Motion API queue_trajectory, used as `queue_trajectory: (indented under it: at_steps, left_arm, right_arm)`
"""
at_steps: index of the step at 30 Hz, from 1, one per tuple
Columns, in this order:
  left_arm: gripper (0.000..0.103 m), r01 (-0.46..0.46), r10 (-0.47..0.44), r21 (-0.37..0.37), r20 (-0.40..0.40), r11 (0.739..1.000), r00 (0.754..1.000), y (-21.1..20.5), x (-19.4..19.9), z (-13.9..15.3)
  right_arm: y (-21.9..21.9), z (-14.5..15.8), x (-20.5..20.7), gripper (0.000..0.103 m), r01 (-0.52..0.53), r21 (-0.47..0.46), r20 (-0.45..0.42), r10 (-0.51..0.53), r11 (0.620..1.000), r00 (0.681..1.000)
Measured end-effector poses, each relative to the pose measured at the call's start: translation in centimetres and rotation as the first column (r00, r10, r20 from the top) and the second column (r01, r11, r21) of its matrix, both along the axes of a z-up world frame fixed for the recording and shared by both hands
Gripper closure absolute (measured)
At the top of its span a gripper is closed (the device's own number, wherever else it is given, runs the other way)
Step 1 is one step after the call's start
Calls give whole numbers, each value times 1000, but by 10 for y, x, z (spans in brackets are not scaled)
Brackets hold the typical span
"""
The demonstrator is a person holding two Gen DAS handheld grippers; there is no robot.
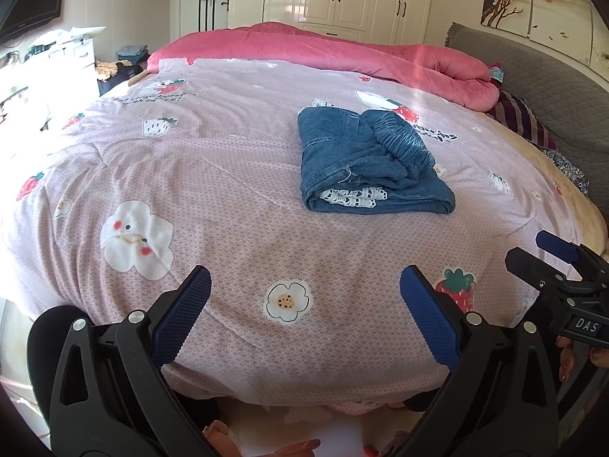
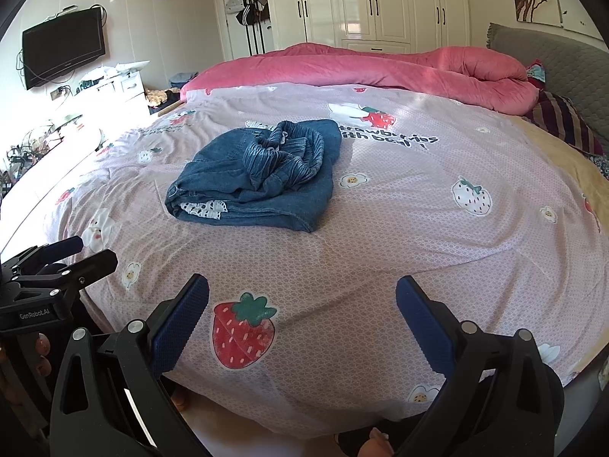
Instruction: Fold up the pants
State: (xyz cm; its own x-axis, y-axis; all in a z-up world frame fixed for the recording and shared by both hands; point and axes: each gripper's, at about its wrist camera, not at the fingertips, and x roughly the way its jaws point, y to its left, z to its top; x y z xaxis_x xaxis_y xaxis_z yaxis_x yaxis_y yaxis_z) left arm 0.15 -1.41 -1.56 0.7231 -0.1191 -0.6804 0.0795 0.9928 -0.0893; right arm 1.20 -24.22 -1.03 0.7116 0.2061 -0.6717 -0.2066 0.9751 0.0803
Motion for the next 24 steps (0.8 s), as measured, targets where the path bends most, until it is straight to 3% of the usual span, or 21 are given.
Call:
queue_trajectory:
  at_steps: [17,24]
  left_arm:
    - [10,-33,34,39,-9,999,999,1,5,-1]
    - [10,-74,77,50,-48,996,996,12,19,-4]
  right_arm:
    - [-6,0,5,5,15,-18,-4,-15,1000,1000]
    - [-24,-7,17,5,63,-26,-22,-64,998,998]
